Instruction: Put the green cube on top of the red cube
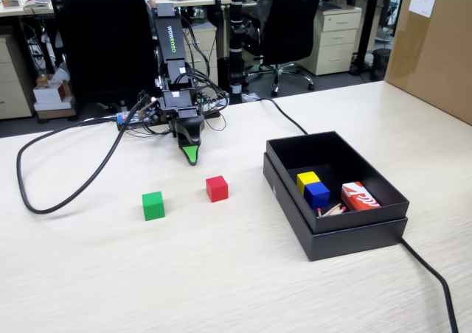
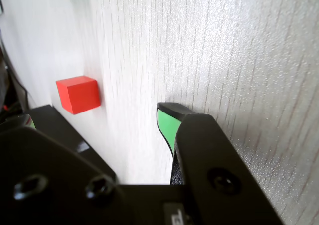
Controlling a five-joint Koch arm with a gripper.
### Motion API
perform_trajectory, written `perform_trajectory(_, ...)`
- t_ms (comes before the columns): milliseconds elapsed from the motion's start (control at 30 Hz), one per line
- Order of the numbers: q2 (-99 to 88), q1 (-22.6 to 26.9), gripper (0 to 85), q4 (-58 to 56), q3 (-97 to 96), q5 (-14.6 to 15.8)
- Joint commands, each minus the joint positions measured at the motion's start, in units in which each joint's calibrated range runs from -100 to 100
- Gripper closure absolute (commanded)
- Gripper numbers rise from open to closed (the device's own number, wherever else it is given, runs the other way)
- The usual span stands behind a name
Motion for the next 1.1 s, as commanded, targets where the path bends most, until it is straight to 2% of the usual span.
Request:
perform_trajectory(0,0.2,0.0,36.8,-0.7,-1.1,0.0)
perform_trajectory(900,-0.5,0.1,37.0,-0.7,-1.1,-0.2)
perform_trajectory(1067,-0.4,-0.2,37.1,-6.5,2.5,-0.1)
